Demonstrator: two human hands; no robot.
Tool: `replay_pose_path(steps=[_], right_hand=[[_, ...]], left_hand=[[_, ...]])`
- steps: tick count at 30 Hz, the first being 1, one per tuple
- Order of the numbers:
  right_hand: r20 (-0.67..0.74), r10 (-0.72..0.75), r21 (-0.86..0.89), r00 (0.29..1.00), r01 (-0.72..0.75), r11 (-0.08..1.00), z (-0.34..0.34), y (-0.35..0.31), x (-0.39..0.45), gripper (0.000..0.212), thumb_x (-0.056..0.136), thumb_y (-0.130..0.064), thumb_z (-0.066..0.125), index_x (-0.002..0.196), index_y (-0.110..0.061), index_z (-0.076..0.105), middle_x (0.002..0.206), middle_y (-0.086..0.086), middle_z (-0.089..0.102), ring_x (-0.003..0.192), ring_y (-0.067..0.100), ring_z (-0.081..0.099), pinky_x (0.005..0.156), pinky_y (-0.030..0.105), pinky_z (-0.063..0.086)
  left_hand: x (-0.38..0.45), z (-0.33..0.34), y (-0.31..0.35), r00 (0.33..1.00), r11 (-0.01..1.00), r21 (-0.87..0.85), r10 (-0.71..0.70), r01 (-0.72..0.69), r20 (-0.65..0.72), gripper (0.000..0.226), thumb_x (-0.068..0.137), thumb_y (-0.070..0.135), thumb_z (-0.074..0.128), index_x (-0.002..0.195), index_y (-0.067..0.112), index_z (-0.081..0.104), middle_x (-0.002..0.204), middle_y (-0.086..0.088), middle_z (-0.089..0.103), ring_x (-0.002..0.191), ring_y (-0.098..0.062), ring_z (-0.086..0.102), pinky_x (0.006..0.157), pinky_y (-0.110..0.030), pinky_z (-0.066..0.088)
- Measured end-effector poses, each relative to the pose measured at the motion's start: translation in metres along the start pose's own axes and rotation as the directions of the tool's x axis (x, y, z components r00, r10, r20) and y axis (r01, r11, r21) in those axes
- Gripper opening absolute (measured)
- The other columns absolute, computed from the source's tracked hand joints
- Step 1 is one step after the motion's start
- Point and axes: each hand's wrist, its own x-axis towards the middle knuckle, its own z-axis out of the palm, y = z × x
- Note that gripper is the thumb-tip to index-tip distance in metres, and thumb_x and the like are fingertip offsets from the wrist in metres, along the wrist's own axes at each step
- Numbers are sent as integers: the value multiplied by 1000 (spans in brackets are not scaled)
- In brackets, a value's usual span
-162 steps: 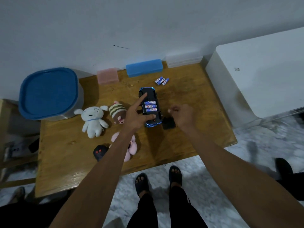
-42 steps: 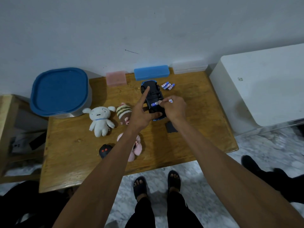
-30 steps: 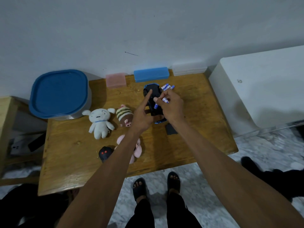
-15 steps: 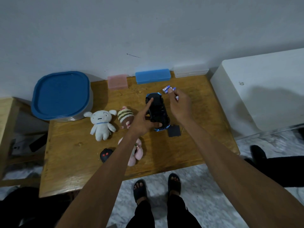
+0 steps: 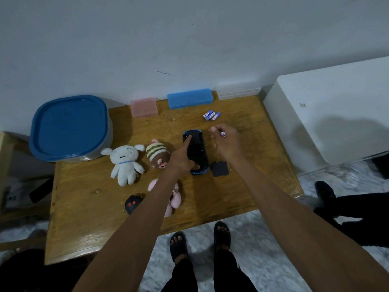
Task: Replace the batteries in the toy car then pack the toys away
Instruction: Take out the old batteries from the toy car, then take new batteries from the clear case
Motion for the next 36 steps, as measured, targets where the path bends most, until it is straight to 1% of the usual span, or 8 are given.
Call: replay_pose_path(steps=[4,8,14,18,22,28,33,36], right_hand=[[-20,-4,-55,1000,3,999,-10,-3,8,25,105,-25,50,106,-11,71,100,3,68,91,14,61,71,25,46],[-169,-35,-90,985,20,996,-36,-7,21,29,105,-33,49,87,-18,67,77,-3,62,69,6,53,59,23,39],[-351,-144,-317,925,27,948,-83,2,76,33,102,-44,52,107,-17,69,96,4,71,81,16,61,68,25,43],[-312,-121,-317,942,16,948,-110,20,133,32,100,-46,54,122,-26,64,105,10,72,96,27,67,80,36,55],[-189,-66,-341,980,-3,940,-122,47,182,42,99,-43,57,140,-35,54,117,11,70,106,28,65,96,41,53],[-99,-105,-414,989,55,909,-112,87,238,49,100,-36,58,148,-37,46,117,10,71,98,19,66,95,34,53],[-58,-177,-414,982,138,900,-101,110,265,48,100,-37,59,147,-35,48,123,12,70,105,30,68,96,46,56],[-80,-198,-397,977,151,905,-99,120,269,45,100,-38,60,144,-37,51,118,10,71,101,27,68,93,42,57]], left_hand=[[-6,5,20,988,984,177,-5,33,-156,109,81,29,83,162,27,10,155,-19,31,141,-43,33,108,-53,43],[-4,12,61,927,969,245,133,-46,-351,84,87,34,76,156,26,28,162,-16,20,150,-38,15,115,-52,33],[54,26,121,888,968,147,244,-202,-391,68,94,40,69,153,21,42,149,-11,50,140,-31,41,112,-40,36],[109,39,143,878,976,84,216,-199,-428,59,98,36,65,152,24,44,147,-11,52,134,-31,49,109,-39,44],[164,49,159,835,982,85,191,-171,-515,56,97,29,67,149,25,48,142,-12,53,125,-29,56,106,-39,48],[223,67,168,789,986,57,160,-157,-593,60,92,12,71,148,22,50,146,-11,50,134,-27,49,113,-34,40],[247,77,166,756,981,90,191,-173,-626,65,92,6,70,150,22,46,148,-10,44,135,-24,47,115,-34,39],[252,82,162,737,984,103,175,-142,-653,59,94,8,68,148,19,50,148,-10,46,135,-24,48,114,-31,38]])
